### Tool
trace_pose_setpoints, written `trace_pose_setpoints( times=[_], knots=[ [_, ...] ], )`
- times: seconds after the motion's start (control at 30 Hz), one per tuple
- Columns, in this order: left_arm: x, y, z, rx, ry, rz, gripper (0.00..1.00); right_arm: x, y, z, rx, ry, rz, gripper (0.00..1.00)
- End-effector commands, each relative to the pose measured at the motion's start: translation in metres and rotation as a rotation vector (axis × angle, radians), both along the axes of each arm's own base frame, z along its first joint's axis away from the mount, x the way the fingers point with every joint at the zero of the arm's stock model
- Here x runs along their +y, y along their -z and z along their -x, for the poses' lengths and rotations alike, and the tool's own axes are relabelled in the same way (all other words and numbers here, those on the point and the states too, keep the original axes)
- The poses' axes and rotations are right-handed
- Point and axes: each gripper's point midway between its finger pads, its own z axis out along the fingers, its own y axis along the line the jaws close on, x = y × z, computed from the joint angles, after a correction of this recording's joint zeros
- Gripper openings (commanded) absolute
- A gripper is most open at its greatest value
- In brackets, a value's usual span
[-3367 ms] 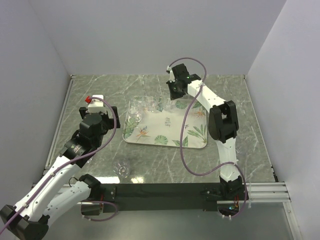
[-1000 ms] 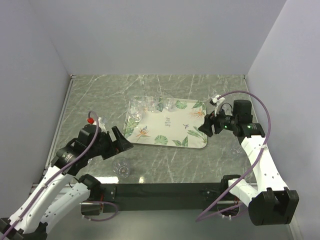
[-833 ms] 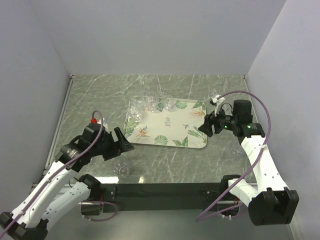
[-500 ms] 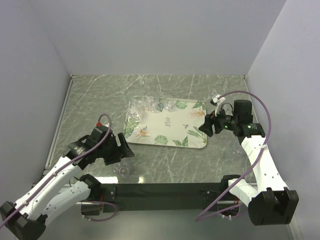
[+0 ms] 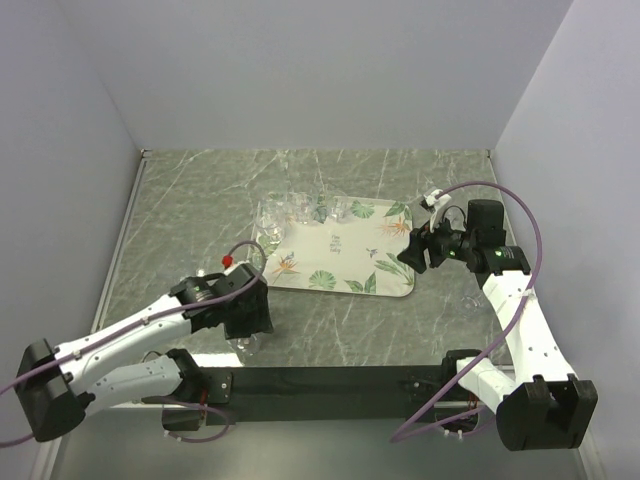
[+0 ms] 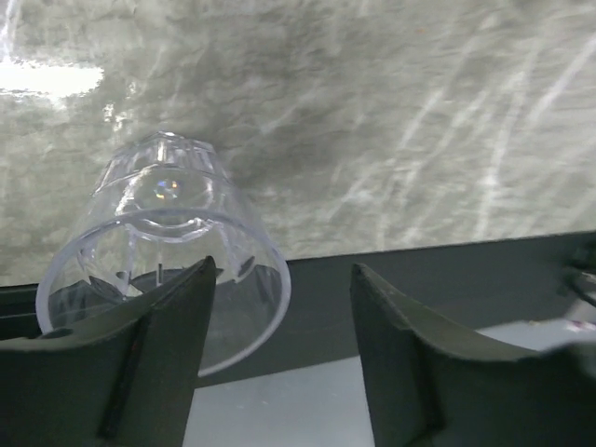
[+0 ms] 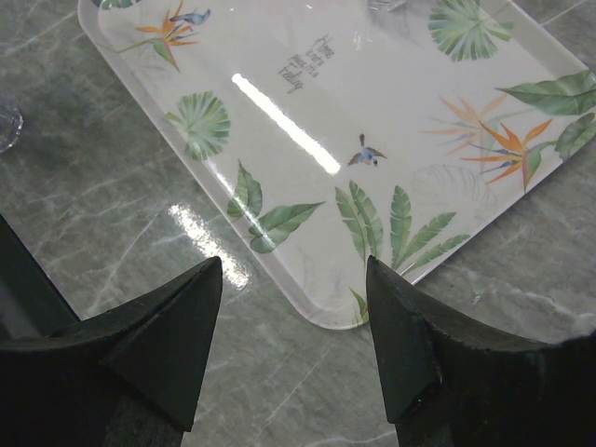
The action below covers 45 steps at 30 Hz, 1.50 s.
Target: Place the glasses into the tray
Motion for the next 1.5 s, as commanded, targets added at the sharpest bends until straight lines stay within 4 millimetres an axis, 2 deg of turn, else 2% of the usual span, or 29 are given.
trace_pose_setpoints(
  times=[0.0,0.07,0.1,0.27,0.3,0.33,0.4,0.5,0.6,0.63,0.7,0.73,0.83,0.9,0.93,1.0,1.07,1.23,1.47],
  knots=[
    [0.001,0.002,-0.01,-0.045,-0.036,-0.065,0.61,0.0,-0.008,-0.004,-0.039,-0.001,-0.012,0.7],
    [-0.002,0.002,-0.009,-0.049,-0.023,-0.087,0.55,0.0,-0.008,-0.004,-0.04,-0.001,-0.013,0.7],
    [-0.003,0.004,-0.009,-0.047,-0.019,-0.105,0.45,0.001,-0.008,-0.004,-0.041,-0.002,-0.014,0.7],
    [-0.009,0.001,-0.012,-0.089,0.015,-0.166,0.22,0.001,-0.009,-0.003,-0.041,-0.006,-0.017,0.7],
    [-0.01,0.002,-0.011,-0.092,0.029,-0.18,0.13,0.001,-0.009,-0.003,-0.04,-0.006,-0.019,0.7],
    [-0.012,-0.002,-0.015,-0.112,0.032,-0.185,0.09,0.002,-0.009,-0.004,-0.04,-0.008,-0.019,0.7],
    [-0.015,-0.004,-0.015,-0.125,0.049,-0.198,0.01,-0.005,-0.009,-0.006,-0.04,0.017,-0.019,0.7],
    [-0.022,-0.016,-0.021,-0.169,0.075,-0.192,0.0,-0.005,-0.01,-0.006,-0.043,0.017,-0.02,0.7],
    [-0.027,-0.035,-0.032,-0.23,0.076,-0.182,0.0,-0.006,-0.008,-0.006,-0.037,0.02,-0.02,0.7],
    [-0.031,-0.047,-0.038,-0.259,0.081,-0.168,0.0,-0.006,-0.008,-0.006,-0.038,0.019,-0.019,0.7],
    [-0.029,-0.057,-0.049,-0.318,0.085,-0.203,0.0,-0.006,-0.009,-0.006,-0.04,0.019,-0.021,0.7],
    [-0.032,-0.068,-0.056,-0.35,0.08,-0.197,0.0,-0.006,-0.009,-0.006,-0.04,0.019,-0.021,0.7],
    [-0.033,-0.083,-0.081,-0.42,0.082,-0.235,0.0,-0.006,-0.008,-0.006,-0.039,0.02,-0.021,0.7],
    [-0.03,-0.085,-0.1,-0.436,0.09,-0.266,0.0,-0.007,-0.008,-0.006,-0.036,0.023,-0.022,0.7],
    [-0.034,-0.092,-0.111,-0.46,0.082,-0.249,0.0,-0.007,-0.009,-0.006,-0.04,0.022,-0.021,0.7],
    [-0.029,-0.092,-0.132,-0.471,0.08,-0.274,0.0,-0.007,-0.008,-0.006,-0.037,0.025,-0.021,0.7],
    [-0.037,-0.098,-0.148,-0.493,0.085,-0.237,0.0,-0.007,-0.009,-0.006,-0.039,0.026,-0.022,0.7],
    [-0.039,-0.094,-0.184,-0.497,0.098,-0.256,0.0,-0.009,-0.008,-0.007,-0.037,0.031,-0.021,0.7],
    [-0.041,-0.066,-0.207,-0.444,0.13,-0.299,0.0,-0.01,-0.008,-0.008,-0.038,0.034,-0.018,0.7]
  ],
)
